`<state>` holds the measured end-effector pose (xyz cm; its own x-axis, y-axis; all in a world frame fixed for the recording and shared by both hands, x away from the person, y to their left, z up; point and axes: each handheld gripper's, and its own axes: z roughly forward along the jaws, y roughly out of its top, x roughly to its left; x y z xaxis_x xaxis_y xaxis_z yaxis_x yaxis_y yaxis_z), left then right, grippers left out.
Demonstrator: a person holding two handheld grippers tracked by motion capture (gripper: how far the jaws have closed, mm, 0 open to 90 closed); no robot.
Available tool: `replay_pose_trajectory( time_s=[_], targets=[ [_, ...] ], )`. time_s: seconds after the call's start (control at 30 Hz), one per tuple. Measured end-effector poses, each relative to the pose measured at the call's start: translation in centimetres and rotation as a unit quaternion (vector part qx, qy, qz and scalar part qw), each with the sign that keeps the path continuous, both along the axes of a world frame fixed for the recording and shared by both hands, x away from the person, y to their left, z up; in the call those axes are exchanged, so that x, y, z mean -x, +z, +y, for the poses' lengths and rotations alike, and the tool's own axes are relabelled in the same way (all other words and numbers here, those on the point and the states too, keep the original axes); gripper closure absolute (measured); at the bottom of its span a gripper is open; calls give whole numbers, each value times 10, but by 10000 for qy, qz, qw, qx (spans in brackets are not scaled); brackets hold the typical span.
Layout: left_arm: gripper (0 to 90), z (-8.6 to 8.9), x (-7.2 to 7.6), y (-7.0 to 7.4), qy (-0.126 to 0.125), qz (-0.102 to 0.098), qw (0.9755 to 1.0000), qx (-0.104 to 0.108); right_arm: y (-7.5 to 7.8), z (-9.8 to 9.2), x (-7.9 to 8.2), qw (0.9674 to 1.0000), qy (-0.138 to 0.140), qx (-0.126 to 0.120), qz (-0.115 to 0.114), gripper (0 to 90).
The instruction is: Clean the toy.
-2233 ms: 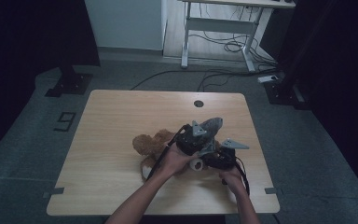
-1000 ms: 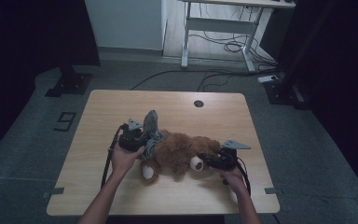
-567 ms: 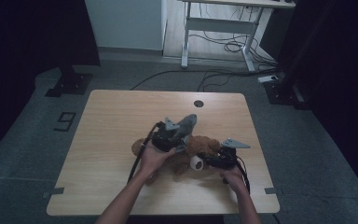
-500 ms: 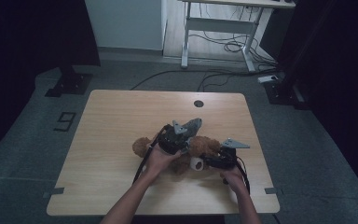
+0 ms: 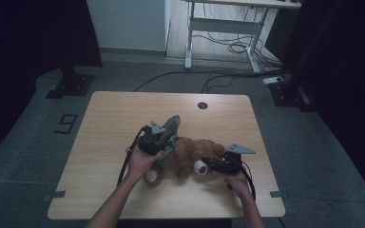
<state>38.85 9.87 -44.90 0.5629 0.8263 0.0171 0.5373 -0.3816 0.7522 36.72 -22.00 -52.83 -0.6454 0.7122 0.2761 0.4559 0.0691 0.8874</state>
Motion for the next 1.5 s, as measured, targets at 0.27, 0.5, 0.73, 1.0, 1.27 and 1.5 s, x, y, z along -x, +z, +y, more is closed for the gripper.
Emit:
replay_pose_trajectory(
  time_s=[0.27, 0.5, 0.73, 1.0, 1.27, 1.5],
  targets=[
    [780, 50, 3, -28, 519, 164, 9985, -84, -1, -1, 3, 10000, 13, -11, -31, 318],
    [781, 68, 5, -26, 678, 195, 9975, 37, -1, -1, 2, 10000, 10, -31, -17, 318],
    [781, 28, 18, 20, 134, -424, 9990, -21, -2, -1, 2, 10000, -46, -14, -24, 319],
    [781, -44, 19, 45, -648, -480, 9962, 337, -2, 1, 3, 9999, -118, 8, -51, 321],
    [780, -120, 16, 44, -1242, -401, 9914, 136, -1, 3, 4, 9998, -167, 77, -108, 322],
    [779, -133, 13, 23, -1318, -6, 9913, -71, -2, 4, 5, 9996, -168, 174, -122, 323]
  ],
)
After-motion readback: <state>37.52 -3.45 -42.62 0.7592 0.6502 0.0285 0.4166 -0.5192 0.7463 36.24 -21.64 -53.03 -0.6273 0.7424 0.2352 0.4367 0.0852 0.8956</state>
